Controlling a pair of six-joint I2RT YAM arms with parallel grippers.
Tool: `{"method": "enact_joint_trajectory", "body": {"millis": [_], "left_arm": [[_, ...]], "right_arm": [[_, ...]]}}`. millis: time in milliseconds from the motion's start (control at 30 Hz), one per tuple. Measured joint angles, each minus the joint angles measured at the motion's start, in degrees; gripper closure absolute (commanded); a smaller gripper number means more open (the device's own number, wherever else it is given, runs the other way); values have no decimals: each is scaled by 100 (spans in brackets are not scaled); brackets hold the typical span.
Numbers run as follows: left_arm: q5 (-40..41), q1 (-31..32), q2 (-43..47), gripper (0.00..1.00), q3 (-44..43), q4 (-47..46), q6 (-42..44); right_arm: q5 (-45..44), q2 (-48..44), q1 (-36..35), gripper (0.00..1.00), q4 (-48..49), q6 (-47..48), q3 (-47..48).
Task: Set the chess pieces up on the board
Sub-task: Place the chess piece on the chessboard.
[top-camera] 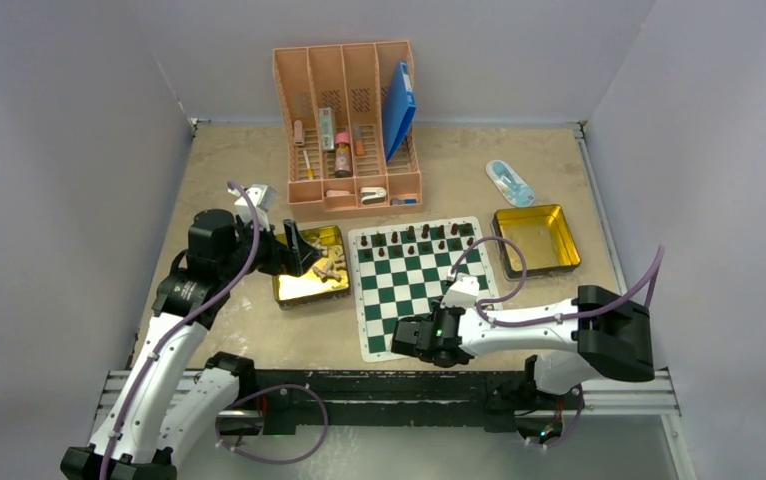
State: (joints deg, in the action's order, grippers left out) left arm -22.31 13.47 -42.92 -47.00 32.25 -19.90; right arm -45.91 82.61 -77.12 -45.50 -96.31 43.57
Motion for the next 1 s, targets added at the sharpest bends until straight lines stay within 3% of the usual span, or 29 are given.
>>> {"method": "enact_joint_trajectory", "body": {"millis": [233, 467, 1000], "left_arm": [[-4, 0, -122, 8, 2, -2, 0], [-24, 0, -83, 8, 52, -20, 0], [-68, 0, -155, 10, 68, -48, 0]], "right_arm": [[26, 87, 0, 75, -87, 26, 96], [61, 46, 4, 64, -94, 76, 146], [66, -374, 4, 60, -319, 107, 190]]}}
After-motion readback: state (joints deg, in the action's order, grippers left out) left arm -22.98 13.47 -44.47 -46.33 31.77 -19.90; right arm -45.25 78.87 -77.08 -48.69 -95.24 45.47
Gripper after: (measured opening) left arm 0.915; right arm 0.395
